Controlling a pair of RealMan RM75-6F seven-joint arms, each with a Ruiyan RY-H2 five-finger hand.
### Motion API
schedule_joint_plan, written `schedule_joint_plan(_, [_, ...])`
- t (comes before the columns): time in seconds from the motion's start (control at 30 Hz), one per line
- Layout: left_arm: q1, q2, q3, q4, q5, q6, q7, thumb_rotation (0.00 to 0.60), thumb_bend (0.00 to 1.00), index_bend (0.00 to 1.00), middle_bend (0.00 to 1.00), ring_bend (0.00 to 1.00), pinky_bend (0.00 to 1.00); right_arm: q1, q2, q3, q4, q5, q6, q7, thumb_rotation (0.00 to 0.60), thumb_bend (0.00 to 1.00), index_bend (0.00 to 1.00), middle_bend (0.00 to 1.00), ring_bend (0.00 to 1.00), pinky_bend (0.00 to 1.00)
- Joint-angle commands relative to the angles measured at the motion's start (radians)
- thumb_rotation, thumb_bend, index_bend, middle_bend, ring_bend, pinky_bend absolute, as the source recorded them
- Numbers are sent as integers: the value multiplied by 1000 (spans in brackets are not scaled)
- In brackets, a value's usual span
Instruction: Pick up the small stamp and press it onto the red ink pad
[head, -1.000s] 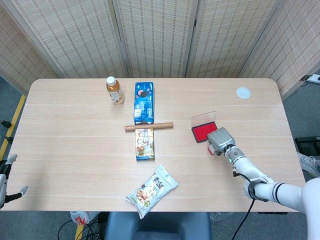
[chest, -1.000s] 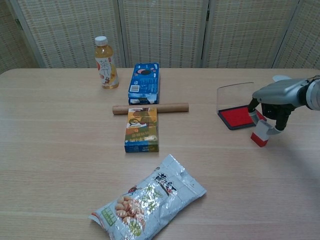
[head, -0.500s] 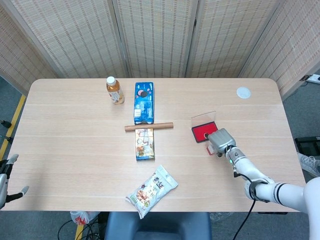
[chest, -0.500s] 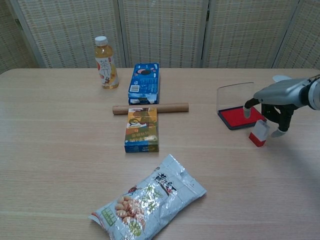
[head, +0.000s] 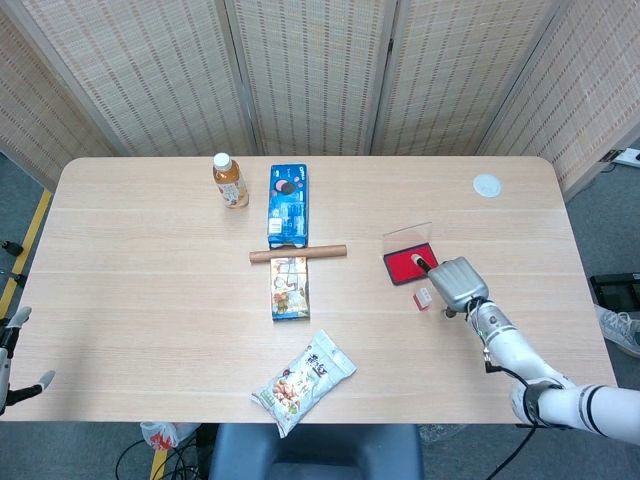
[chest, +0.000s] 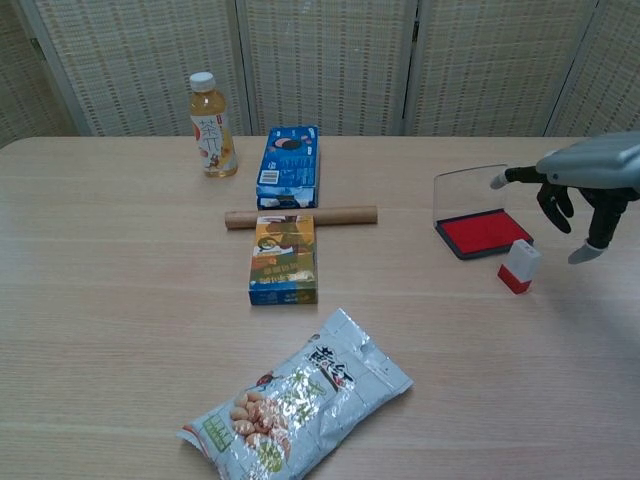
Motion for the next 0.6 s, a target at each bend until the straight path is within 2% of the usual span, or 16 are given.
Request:
schedule_joint_plan(0.03, [-2,-1,-1,1,5,1,-3,600,229,87,202,141,311,-180,52,-17,-49,-215,301,93,600,143,0,318,295,369])
schedule_joint_plan(0.1, [-4,-3,-1,4,16,4,-6,600,229,88,202,141,311,-261,38,-28,-19,-273,429,117,600,141,0,246,234,291])
schedule_joint_plan(0.23, [-8,-10,-1,13,41,14,-8,600,228,88,202,141,311,-395,26,-39,36,-325,588,202,600,139,0,142,142,186])
schedule_joint_plan(0.4, [-21,-31,-4,32,88,33,-7,600,228,89,202,141,311,-525,36,-23,81,-326,687,355,600,139,0,74,71,118])
schedule_joint_plan(0.53, [-26,-46,4,47,111,34,0,600,229,89,197,141,311,-587,7,2,140,-337,747,379,600,139,0,50,41,79])
schedule_joint_plan(0.6, [-28,-49,7,44,121,35,7,600,229,89,197,141,311,-600,12,1,131,-350,742,364,600,139,0,49,32,63])
